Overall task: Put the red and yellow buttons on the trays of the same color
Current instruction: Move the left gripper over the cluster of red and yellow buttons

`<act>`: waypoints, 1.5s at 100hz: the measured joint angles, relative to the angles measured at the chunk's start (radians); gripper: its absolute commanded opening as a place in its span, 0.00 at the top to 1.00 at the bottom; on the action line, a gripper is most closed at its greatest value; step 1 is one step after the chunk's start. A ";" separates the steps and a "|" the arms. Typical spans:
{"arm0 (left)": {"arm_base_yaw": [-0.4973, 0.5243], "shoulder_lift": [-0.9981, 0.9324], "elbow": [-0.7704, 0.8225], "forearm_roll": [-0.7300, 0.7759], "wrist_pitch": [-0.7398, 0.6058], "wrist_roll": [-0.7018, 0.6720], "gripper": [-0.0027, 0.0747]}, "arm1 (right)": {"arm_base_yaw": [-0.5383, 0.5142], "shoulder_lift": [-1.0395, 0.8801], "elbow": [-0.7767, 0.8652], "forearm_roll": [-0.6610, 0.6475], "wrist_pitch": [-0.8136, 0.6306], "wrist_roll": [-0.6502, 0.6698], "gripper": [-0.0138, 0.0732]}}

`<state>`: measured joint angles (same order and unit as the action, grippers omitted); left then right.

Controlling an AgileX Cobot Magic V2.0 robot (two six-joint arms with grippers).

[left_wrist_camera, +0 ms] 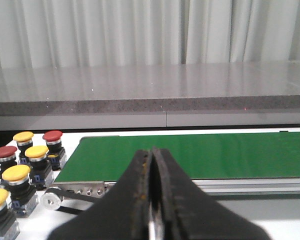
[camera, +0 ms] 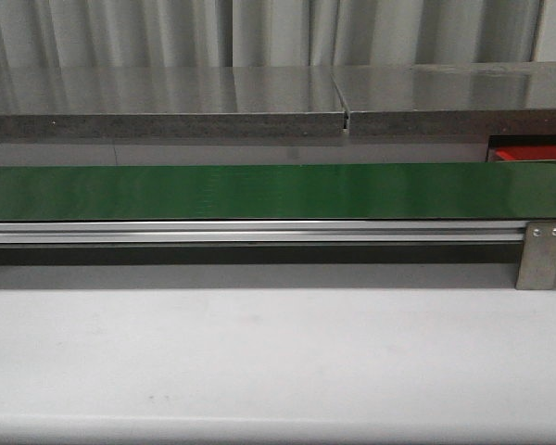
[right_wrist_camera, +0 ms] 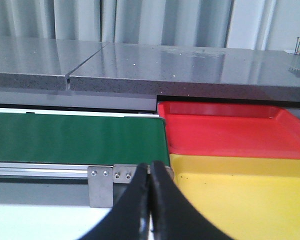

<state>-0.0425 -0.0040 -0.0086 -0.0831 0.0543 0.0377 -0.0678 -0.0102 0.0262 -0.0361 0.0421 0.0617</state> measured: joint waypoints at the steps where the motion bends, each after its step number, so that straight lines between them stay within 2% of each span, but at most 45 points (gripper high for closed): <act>1: 0.000 0.000 -0.002 0.000 0.005 0.000 0.99 | 0.000 0.000 0.000 0.000 0.000 0.000 0.98; 28: 0.000 0.009 -0.175 0.006 0.170 0.000 0.99 | 0.000 0.000 0.000 0.000 0.000 0.000 0.98; 58: 0.000 0.167 -0.346 0.024 0.324 0.000 0.99 | 0.000 0.000 0.000 0.000 0.000 0.000 0.98; 109: 0.000 0.520 -0.470 0.016 0.350 0.000 0.98 | 0.000 0.000 0.000 0.000 0.000 0.000 0.98; 115: 0.000 0.558 -0.485 0.000 0.357 0.000 0.93 | 0.000 0.000 0.000 0.000 0.000 0.000 0.98; 121: 0.000 0.587 -0.498 -0.020 0.366 0.000 0.79 | 0.000 0.000 0.000 0.000 0.000 0.000 0.98; 122: 0.000 0.594 -0.501 -0.022 0.366 0.000 0.79 | 0.000 0.000 0.000 0.000 0.000 0.000 0.98; 137: 0.000 0.638 -0.515 -0.042 0.367 0.000 0.36 | 0.000 0.000 0.000 0.000 0.000 0.000 0.98; 144: 0.000 0.640 -0.516 -0.042 0.356 0.000 0.27 | 0.000 0.000 0.000 0.000 0.000 0.000 0.98; 150: 0.000 0.640 -0.516 -0.042 0.349 0.000 0.26 | 0.000 0.000 0.000 0.000 0.000 0.000 0.98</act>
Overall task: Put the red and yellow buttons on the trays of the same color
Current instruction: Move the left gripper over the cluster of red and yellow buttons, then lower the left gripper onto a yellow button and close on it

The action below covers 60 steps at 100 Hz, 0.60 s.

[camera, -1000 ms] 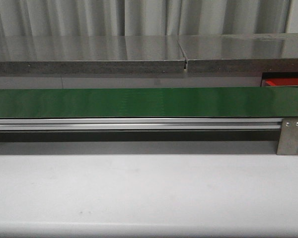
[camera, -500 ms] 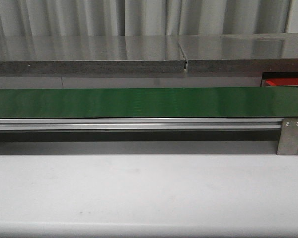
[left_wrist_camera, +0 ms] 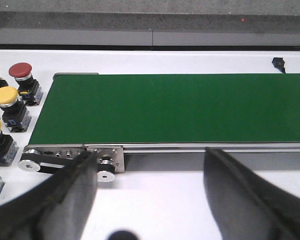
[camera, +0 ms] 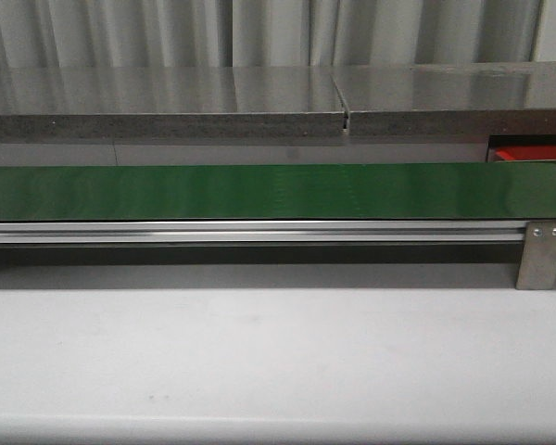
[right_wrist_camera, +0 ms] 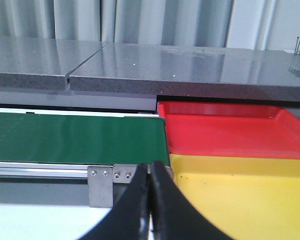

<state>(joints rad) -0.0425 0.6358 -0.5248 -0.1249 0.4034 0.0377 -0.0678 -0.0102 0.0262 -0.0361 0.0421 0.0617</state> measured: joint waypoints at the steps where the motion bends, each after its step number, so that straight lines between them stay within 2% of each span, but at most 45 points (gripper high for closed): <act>1: 0.000 0.000 0.000 0.000 0.000 0.000 0.26 | 0.000 0.000 0.000 0.000 0.000 0.000 0.98; 23: 0.035 0.001 -0.002 -0.005 -0.002 -0.051 0.26 | 0.000 0.000 0.000 0.000 0.000 0.000 0.98; 36: 0.120 0.025 -0.011 -0.005 0.011 -0.086 0.26 | 0.000 0.000 0.000 0.000 0.000 0.000 0.98; 60: 0.296 0.144 -0.093 -0.035 0.185 -0.095 0.26 | 0.000 0.000 0.000 0.000 0.000 0.000 0.98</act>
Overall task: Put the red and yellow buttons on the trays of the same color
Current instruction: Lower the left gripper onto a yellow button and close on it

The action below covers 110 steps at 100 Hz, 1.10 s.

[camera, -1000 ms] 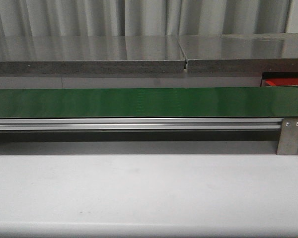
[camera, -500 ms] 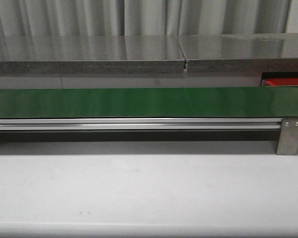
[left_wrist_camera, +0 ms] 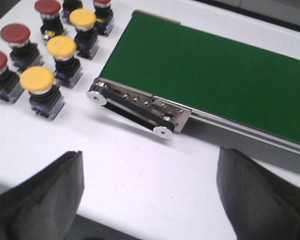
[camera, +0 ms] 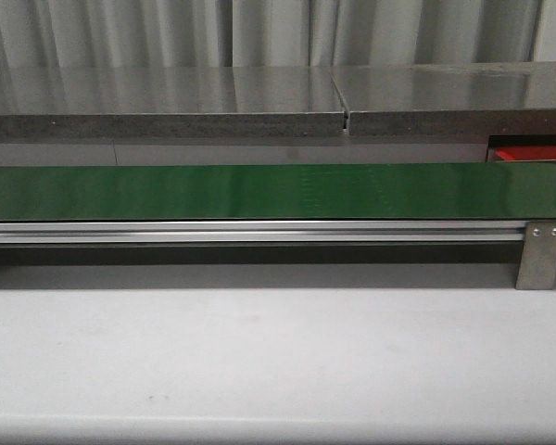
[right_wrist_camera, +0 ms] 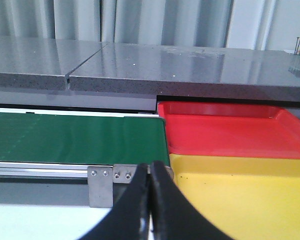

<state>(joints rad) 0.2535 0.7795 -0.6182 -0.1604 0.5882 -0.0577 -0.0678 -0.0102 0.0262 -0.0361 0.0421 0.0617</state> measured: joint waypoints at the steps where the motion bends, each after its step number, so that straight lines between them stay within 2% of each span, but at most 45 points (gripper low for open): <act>1: 0.008 0.008 -0.003 0.000 0.004 0.000 0.26 | 0.000 0.000 0.000 0.000 0.000 0.000 0.98; 24: 0.110 0.147 -0.098 -0.017 0.091 -0.001 0.26 | 0.000 0.000 0.000 0.000 0.000 0.000 0.98; 73: 0.255 0.442 -0.319 -0.018 0.265 -0.026 0.26 | 0.000 0.000 0.000 0.000 0.000 0.000 0.98; 110: 0.297 0.689 -0.451 -0.017 0.313 -0.029 0.26 | 0.000 0.000 0.000 0.000 0.000 0.000 0.98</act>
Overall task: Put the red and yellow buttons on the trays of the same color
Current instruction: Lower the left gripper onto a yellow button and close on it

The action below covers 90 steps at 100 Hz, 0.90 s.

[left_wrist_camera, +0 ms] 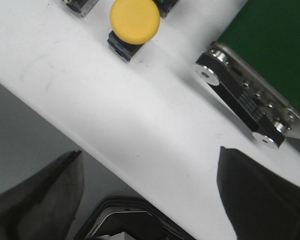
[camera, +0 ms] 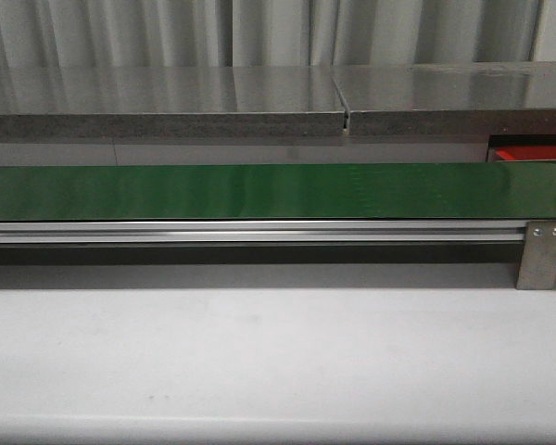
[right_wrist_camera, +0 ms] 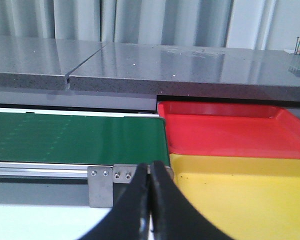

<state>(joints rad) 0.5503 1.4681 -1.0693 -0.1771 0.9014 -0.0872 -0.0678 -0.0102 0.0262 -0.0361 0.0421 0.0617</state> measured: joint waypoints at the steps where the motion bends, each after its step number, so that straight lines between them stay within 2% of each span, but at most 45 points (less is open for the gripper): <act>1: 0.000 0.004 -0.003 0.000 0.000 0.000 0.26 | 0.000 0.000 0.000 0.000 0.000 0.000 0.98; 90: 0.000 0.406 -0.273 0.002 -0.033 -0.052 0.26 | 0.000 0.000 0.000 0.000 0.000 0.000 0.98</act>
<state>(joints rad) 0.5503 1.8742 -1.3418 -0.1753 0.8685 -0.1393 -0.0678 -0.0102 0.0262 -0.0361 0.0421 0.0617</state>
